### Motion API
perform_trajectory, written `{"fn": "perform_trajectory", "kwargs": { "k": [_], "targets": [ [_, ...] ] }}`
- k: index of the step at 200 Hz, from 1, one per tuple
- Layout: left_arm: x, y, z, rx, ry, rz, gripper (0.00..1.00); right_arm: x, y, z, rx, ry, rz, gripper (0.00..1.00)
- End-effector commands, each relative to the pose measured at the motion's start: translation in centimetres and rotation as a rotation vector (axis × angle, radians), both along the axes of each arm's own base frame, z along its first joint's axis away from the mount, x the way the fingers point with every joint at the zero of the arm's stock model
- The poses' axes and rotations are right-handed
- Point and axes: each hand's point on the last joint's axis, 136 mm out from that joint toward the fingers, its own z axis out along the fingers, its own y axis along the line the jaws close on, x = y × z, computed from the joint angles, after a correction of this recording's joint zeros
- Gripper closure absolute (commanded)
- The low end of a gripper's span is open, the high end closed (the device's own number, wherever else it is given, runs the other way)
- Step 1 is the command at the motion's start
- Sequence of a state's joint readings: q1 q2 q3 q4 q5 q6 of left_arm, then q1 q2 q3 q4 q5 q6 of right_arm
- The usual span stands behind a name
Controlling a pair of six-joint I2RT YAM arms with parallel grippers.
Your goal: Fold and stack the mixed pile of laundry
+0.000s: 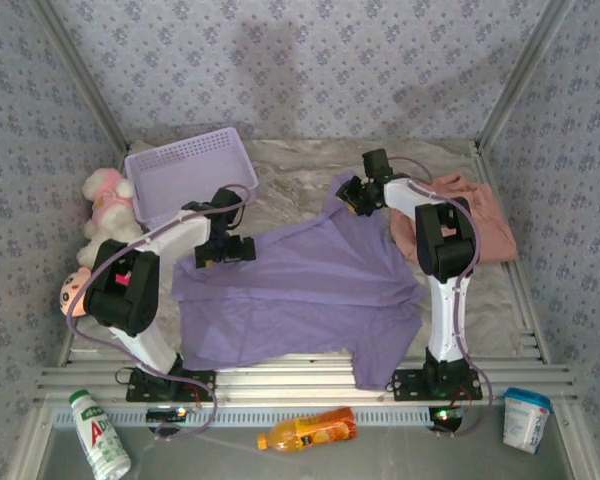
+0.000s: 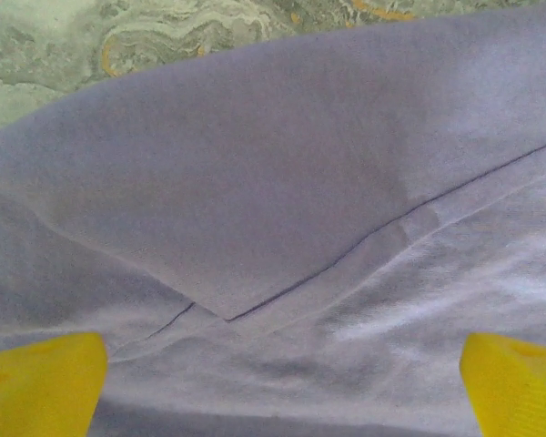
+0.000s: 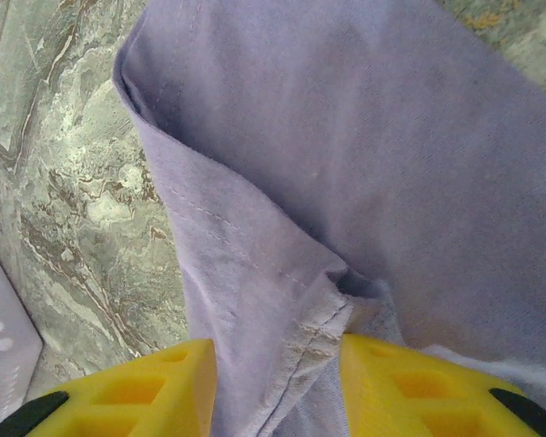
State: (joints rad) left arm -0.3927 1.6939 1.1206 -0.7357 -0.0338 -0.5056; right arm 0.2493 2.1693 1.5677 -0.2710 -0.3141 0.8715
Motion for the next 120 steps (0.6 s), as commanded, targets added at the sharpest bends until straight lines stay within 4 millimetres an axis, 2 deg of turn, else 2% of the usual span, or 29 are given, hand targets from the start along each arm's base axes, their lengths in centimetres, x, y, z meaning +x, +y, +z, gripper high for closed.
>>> {"fn": "perform_trajectory", "kwargs": {
  "k": [1, 28, 49, 65, 80, 103, 120],
  "targets": [
    [-0.2, -0.2, 0.3, -0.025, -0.004, -0.003, 0.0, 0.5, 0.5, -0.4, 0.017, 0.02, -0.014, 0.57],
    [-0.2, -0.2, 0.3, -0.027, -0.002, -0.002, 0.0, 0.5, 0.6, -1.3, 0.017, 0.04, -0.017, 0.6],
    [-0.3, -0.1, 0.3, -0.026, -0.002, 0.003, 0.0, 0.8, 0.3, -1.4, 0.02, 0.035, -0.027, 0.69],
    [-0.3, 0.0, 0.4, -0.02, -0.002, 0.005, 0.0, 1.4, 0.1, -0.9, 0.026, 0.021, -0.03, 0.81],
    [-0.4, 0.3, 0.5, -0.008, -0.005, 0.011, 0.0, 1.9, 0.2, 0.1, 0.035, -0.002, -0.026, 1.0],
    [-0.3, 0.7, 0.9, 0.019, -0.014, 0.019, 0.0, 2.7, 0.7, 2.6, 0.05, -0.059, -0.018, 1.0],
    [-0.1, 1.2, 1.4, 0.04, -0.029, 0.028, 0.0, 3.7, 2.2, 5.1, 0.072, -0.129, 0.003, 1.0]
  ]
}}
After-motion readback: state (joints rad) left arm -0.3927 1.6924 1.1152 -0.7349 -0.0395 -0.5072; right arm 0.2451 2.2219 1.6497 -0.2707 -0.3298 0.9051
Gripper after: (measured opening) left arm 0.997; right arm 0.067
